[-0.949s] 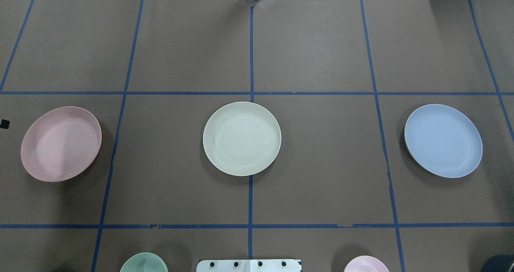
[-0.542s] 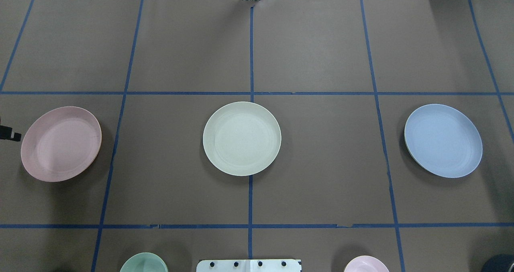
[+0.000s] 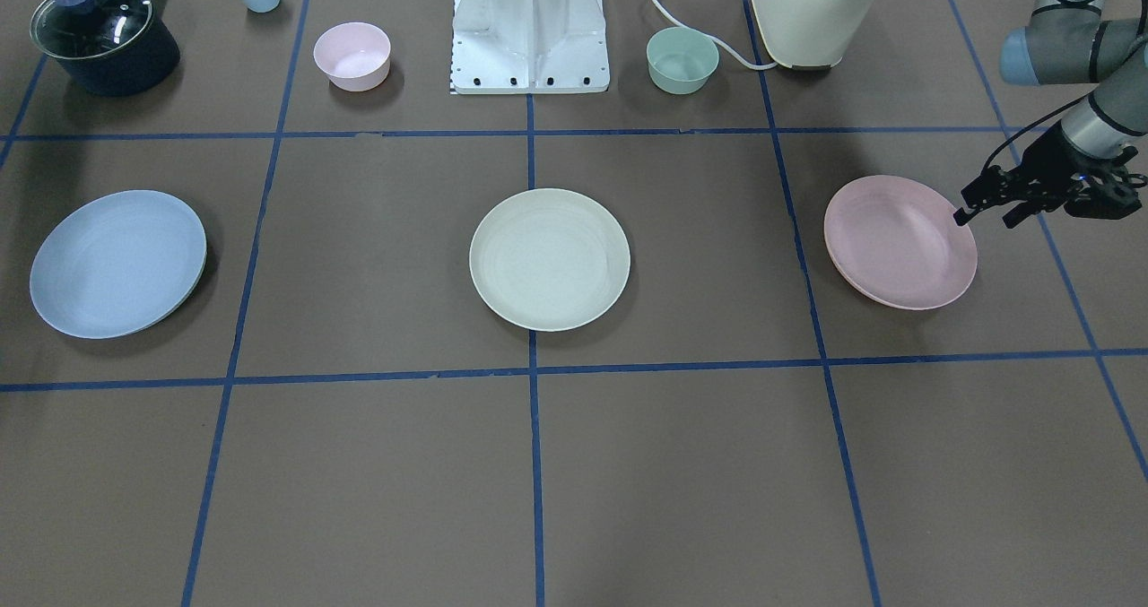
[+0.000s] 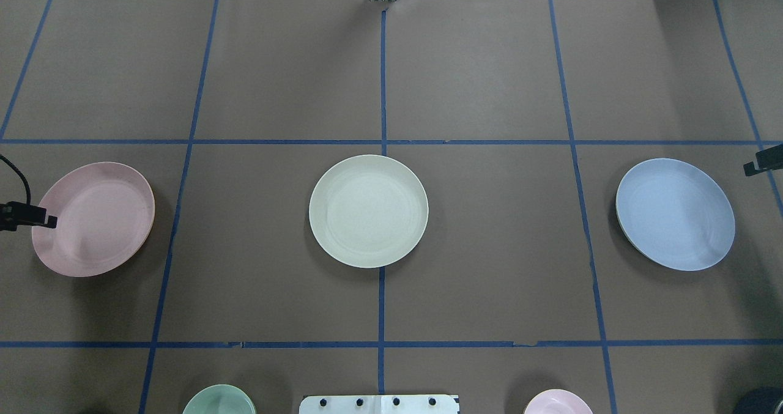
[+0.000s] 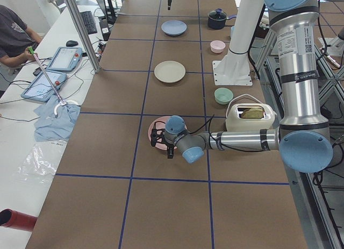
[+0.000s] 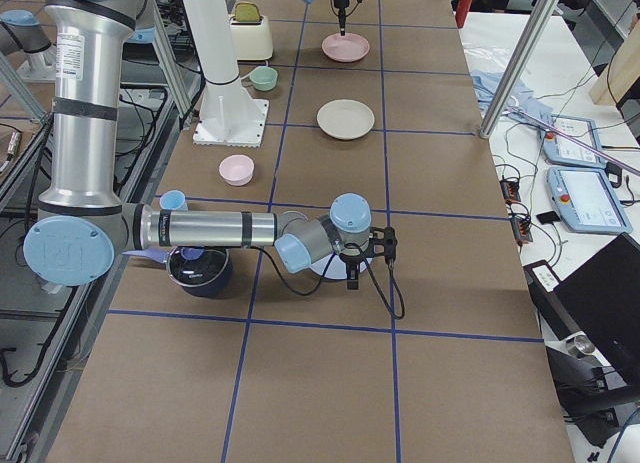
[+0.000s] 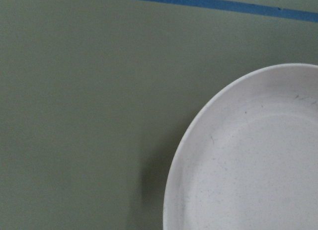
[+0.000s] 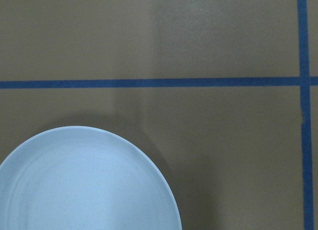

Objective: Stack three plates with pink and blue
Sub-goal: 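Grip the pink plate rim with left gripper while right grips blue plate rim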

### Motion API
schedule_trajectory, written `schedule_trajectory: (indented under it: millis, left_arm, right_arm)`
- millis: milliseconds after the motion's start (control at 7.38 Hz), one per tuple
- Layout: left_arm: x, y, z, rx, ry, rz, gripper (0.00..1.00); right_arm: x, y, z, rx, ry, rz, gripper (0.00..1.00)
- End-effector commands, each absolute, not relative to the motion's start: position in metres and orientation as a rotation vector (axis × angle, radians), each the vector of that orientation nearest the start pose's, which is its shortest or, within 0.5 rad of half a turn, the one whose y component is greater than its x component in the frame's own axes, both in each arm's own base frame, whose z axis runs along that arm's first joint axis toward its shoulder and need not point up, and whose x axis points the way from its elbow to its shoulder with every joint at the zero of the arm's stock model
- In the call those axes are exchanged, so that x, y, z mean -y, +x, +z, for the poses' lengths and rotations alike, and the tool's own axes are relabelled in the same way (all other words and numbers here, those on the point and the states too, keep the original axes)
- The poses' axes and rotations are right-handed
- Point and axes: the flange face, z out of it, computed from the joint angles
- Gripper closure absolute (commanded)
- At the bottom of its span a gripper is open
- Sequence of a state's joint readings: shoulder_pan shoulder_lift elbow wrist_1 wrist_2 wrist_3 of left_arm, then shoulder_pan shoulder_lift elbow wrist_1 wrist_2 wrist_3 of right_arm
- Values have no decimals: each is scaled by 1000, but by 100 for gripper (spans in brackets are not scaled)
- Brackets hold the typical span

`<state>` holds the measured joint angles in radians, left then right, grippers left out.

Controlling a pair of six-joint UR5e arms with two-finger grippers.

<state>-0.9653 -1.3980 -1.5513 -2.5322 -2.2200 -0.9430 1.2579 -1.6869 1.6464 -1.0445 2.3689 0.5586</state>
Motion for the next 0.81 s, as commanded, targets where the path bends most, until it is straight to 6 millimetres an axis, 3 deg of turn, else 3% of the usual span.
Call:
schedule_trajectory:
  millis: [0,136,271,542,678]
  left_arm:
    - [400,203,648,-949,85,-42,57]
    - [399,204,649,-948,83,-40,87]
    - [398,203,650,-946,83,-36,100]
    - [396,195,634,-973,92,-41,100]
    - [383,188,622,-1010,61,-21,100]
  right_arm:
    - [456,-101,615,903,66,12,0]
    - [455,-108,616,903,57,0,0]
    - [454,-111,616,901,56,-8,0]
    - [451,-122,619,884,51,-27,0]
    - [449,-128,620,875,49,-38,0]
